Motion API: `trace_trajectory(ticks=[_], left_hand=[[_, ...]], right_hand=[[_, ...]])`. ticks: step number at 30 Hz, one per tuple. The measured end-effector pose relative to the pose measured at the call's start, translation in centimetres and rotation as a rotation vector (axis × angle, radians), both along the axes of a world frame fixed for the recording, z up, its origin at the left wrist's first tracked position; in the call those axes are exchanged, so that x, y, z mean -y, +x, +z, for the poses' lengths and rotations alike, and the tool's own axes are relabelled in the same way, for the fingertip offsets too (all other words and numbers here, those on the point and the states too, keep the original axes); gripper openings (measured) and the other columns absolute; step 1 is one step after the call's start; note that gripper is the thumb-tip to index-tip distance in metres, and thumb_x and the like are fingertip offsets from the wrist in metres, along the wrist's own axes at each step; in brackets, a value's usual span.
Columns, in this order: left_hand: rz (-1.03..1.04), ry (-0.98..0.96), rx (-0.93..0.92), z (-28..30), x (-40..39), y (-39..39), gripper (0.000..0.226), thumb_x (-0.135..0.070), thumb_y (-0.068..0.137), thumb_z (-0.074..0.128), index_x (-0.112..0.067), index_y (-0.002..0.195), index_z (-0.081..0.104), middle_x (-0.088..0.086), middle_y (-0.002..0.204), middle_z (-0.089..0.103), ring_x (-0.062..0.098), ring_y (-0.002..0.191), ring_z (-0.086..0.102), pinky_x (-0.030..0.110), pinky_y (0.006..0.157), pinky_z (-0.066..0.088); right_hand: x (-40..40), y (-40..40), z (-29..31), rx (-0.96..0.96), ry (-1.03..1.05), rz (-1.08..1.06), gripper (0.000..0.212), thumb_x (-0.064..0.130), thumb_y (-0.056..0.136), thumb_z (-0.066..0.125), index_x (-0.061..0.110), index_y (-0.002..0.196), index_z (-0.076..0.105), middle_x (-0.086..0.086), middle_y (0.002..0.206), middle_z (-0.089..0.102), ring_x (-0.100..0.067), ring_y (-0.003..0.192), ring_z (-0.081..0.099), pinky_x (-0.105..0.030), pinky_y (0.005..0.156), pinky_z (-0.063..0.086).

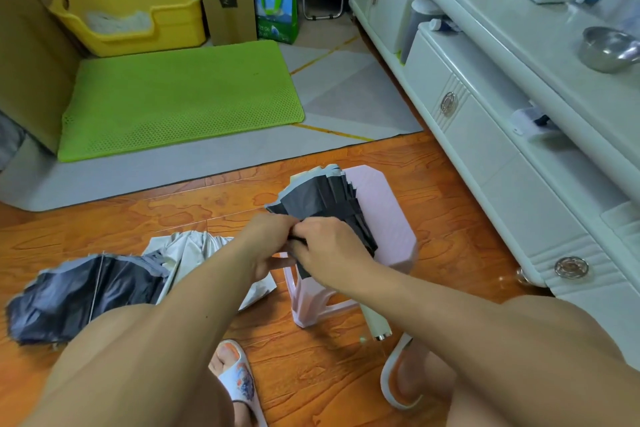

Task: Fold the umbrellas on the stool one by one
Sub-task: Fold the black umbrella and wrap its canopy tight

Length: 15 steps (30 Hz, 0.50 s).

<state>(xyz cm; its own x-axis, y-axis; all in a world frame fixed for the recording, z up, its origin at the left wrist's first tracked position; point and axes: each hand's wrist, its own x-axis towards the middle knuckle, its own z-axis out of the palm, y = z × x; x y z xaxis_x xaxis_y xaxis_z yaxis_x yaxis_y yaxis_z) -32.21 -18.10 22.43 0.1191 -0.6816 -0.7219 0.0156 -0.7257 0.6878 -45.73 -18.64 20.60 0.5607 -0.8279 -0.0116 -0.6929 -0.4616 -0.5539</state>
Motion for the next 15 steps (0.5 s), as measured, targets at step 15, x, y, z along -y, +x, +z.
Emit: trace_trajectory(ticks=[15], left_hand=[[-0.062,-0.081,-0.032,1.0,0.0,-1.7,0.010,-0.017,0.103,0.055,-0.012,0.098,0.062,0.012,0.093,0.063,0.023,0.079,0.061,0.047,0.079,0.060]], right_hand=[[-8.0,-8.2,-8.1,-0.009,0.649,-0.806,0.041,0.048,0.091,0.064,0.021,0.120,0.054,-0.003,0.111,0.066,-0.025,0.098,0.065,-0.043,0.082,0.056]])
